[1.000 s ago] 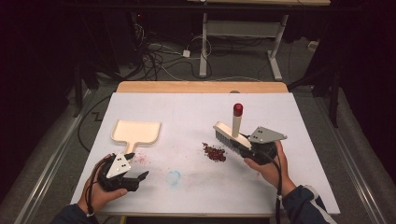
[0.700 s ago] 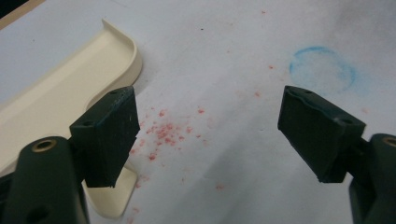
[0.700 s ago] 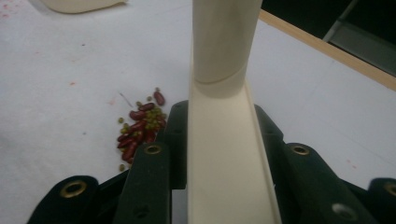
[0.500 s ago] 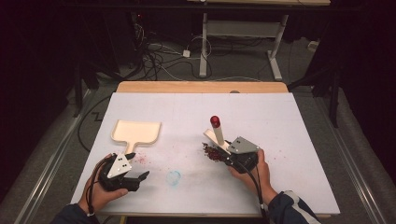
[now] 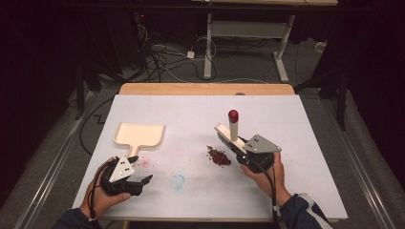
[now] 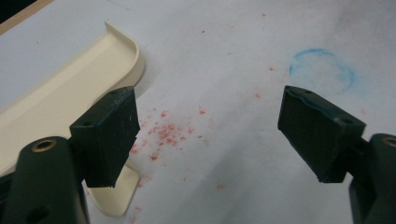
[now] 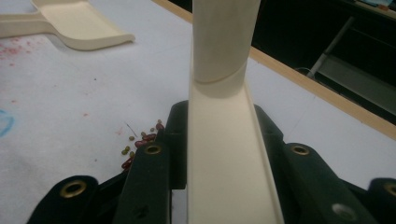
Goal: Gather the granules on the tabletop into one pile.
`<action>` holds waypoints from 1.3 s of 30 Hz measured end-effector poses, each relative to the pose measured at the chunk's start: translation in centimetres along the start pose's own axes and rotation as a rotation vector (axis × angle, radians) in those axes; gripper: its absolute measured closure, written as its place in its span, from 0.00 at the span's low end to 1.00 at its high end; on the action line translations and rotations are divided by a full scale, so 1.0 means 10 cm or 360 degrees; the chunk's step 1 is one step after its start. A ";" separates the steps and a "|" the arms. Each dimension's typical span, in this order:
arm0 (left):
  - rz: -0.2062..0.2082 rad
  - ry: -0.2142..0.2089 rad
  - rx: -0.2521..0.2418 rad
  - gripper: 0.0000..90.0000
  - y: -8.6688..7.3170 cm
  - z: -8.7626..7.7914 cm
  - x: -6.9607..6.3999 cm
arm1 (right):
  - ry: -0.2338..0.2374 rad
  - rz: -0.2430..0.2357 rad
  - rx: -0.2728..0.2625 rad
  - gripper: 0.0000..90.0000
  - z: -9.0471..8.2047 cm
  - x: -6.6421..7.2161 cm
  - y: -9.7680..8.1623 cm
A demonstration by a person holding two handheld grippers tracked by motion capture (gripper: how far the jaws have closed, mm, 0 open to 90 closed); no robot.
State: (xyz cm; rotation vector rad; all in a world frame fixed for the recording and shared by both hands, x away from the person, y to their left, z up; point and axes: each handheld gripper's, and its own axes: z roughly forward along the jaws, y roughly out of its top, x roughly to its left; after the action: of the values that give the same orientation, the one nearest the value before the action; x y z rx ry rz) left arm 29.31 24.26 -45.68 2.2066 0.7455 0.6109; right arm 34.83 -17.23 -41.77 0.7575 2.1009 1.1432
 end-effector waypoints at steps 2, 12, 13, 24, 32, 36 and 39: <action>-0.0010 -0.0006 0.0008 0.22 0.00 -0.01 0.00 | 0.0000 -0.0003 -0.0019 0.75 -0.06 -0.04 0.01; -0.0015 0.0011 0.0000 0.22 0.00 -0.02 0.00 | 0.0087 -0.0007 -0.0039 0.75 -0.40 -0.18 0.02; -0.0013 0.0012 -0.0001 0.22 0.00 -0.03 0.00 | 0.0096 -0.0006 -0.0036 0.75 -0.45 -0.19 0.02; -0.0016 0.0011 0.0005 0.22 0.00 -0.03 0.00 | 0.0252 -0.0007 0.0045 0.75 -0.91 -0.29 -0.07; -0.0016 0.0010 0.0018 0.22 0.00 -0.02 0.00 | 0.0466 0.0096 0.0160 0.75 -1.12 -0.39 -0.23; -0.0006 0.0017 0.0011 0.22 0.00 -0.02 0.00 | 0.0508 0.0137 0.0250 0.75 -1.12 -0.46 -0.31; -0.0020 0.0003 0.0029 0.22 0.00 0.00 0.00 | 0.0593 0.0161 0.0315 0.75 -1.03 -0.58 -0.37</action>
State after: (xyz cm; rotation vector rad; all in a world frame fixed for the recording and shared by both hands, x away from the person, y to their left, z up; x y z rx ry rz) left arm 29.26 24.25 -45.69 2.2164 0.7680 0.6027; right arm 30.17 -28.44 -39.11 0.7971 2.5406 1.2175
